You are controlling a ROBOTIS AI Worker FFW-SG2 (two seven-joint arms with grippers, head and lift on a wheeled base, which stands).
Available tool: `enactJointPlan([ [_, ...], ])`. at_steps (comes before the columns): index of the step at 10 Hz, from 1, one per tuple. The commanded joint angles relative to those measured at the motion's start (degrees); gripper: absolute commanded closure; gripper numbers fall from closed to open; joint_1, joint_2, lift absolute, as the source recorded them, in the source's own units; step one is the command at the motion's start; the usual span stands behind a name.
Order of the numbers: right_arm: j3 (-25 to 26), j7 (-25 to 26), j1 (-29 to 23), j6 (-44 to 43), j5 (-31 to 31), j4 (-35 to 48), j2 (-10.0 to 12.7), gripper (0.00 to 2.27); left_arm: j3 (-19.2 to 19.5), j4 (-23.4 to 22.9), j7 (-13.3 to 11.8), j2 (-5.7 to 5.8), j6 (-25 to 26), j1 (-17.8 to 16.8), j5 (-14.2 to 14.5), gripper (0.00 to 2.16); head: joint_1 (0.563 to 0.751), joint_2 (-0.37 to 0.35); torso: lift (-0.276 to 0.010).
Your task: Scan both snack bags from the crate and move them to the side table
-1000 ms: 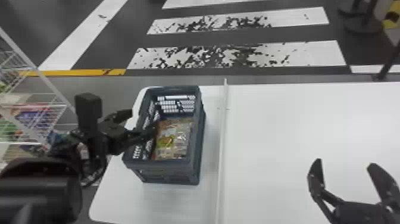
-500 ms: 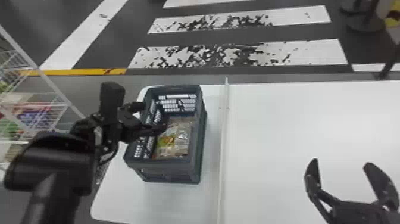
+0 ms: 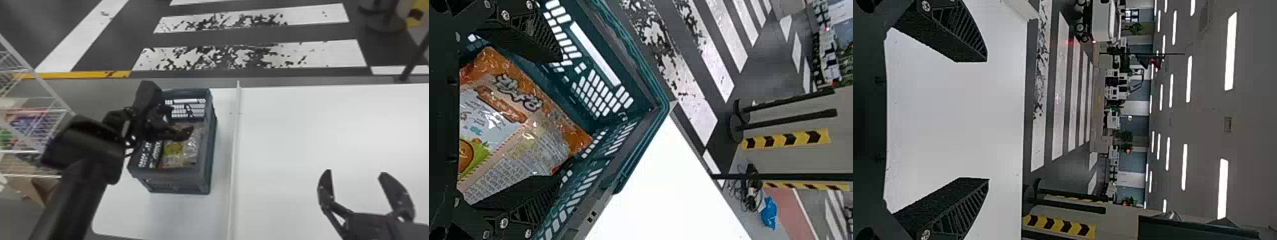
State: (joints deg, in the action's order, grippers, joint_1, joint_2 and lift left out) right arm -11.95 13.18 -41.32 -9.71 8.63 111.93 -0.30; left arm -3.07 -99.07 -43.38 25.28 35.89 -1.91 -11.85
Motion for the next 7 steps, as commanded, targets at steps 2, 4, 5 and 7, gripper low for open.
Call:
enactJointPlan([
  [2, 0.09, 0.00, -0.78, -0.17, 0.07, 0.40, 0.04, 0.07, -3.96, 3.10, -2.24, -0.59, -0.07, -2.74, -3.09, 0.17, 0.695, 0.158, -0.075],
  [4, 0.18, 0.00, -0.69, -0.17, 0.07, 0.66, 0.04, 0.07, -4.14, 3.80, -6.46, -0.59, 0.10, -3.18, -5.82, 0.17, 0.695, 0.138, -0.075],
  [5, 0.18, 0.00, -0.69, 0.00, 0.07, 0.75, 0.04, 0.07, -4.23, 4.59, -7.95, -0.41, 0.10, -3.53, -7.40, 0.17, 0.695, 0.136, -0.075],
  [7, 0.09, 0.00, -0.34, 0.71, 0.07, 0.75, -0.05, 0.07, -4.23, 5.47, -11.46, -0.41, 0.28, -3.71, -9.60, 0.17, 0.695, 0.145, -0.075],
])
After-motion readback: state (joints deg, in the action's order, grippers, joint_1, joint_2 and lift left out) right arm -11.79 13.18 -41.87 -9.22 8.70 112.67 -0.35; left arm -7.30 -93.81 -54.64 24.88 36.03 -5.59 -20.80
